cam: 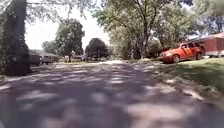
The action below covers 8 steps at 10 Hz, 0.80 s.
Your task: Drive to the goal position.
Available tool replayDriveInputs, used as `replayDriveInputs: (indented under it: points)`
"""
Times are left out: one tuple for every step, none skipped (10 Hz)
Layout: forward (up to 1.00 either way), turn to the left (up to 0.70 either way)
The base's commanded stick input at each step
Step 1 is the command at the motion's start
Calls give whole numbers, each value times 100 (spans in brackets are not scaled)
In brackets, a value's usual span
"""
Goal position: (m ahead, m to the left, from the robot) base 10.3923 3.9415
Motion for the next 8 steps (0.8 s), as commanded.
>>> replayDriveInputs:
  points:
    - [50,-10]
    - [50,0]
    - [50,0]
    - [50,0]
    - [50,0]
    - [50,0]
    - [50,0]
    - [50,0]
